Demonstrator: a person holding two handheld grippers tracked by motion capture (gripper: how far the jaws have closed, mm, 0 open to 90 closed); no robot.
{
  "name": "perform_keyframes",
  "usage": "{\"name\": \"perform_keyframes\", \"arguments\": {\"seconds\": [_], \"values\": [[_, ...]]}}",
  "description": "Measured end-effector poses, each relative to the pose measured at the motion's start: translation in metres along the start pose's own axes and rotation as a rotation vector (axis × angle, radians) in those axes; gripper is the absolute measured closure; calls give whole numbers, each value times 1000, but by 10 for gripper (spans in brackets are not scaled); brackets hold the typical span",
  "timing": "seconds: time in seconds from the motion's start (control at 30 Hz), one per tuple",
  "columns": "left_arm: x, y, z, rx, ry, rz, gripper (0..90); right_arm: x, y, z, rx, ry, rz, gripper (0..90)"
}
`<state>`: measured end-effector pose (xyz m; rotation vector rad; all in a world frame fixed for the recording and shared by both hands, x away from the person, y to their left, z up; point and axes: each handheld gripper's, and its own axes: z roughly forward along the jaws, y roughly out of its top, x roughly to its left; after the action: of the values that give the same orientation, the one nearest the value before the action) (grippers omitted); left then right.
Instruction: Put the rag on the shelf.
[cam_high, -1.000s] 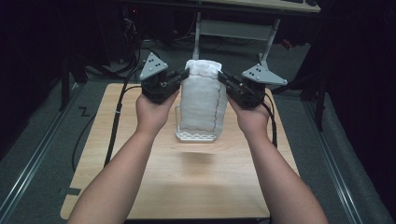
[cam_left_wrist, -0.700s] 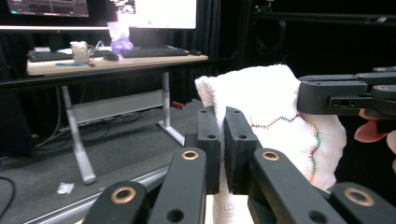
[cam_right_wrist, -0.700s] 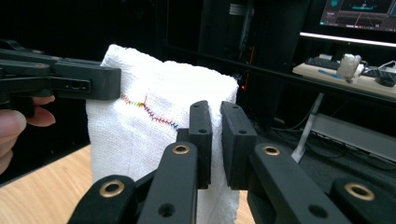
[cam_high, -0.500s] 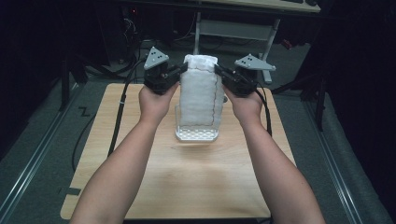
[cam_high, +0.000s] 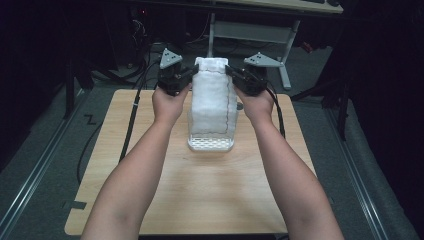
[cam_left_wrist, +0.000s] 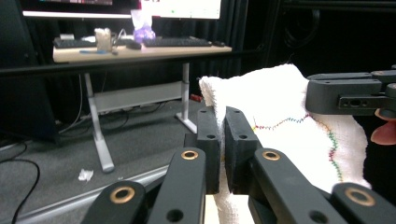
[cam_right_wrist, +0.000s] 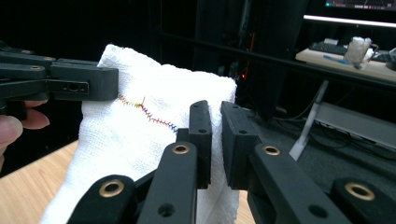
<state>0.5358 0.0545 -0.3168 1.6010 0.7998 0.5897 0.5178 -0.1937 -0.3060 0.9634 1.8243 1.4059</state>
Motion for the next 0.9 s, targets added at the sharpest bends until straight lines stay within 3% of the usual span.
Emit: {"name": "perform_keyframes", "arguments": {"seconds": [0.27, 0.43, 0.53, 0.6, 0.63, 0.73, 0.9], "values": [[8, -18, 16, 87, 0, -27, 857, -9, -17, 20, 81, 11, 13, 833], [17, -33, 28, 181, -21, -78, 856, -15, -31, 36, 155, 20, 35, 825], [20, -41, 32, 233, -21, -87, 852, -16, -36, 41, 189, 30, 50, 818], [23, -45, 32, 229, -35, -114, 807, -19, -41, 44, 221, 39, 65, 766], [25, -46, 31, 227, -41, -132, 734, -20, -43, 44, 224, 47, 78, 720], [27, -46, 27, 206, -16, -146, 633, -26, -46, 42, 211, 31, 109, 633], [30, -42, 19, 190, -1, -150, 602, -32, -48, 37, 206, -1, 119, 596]]}}
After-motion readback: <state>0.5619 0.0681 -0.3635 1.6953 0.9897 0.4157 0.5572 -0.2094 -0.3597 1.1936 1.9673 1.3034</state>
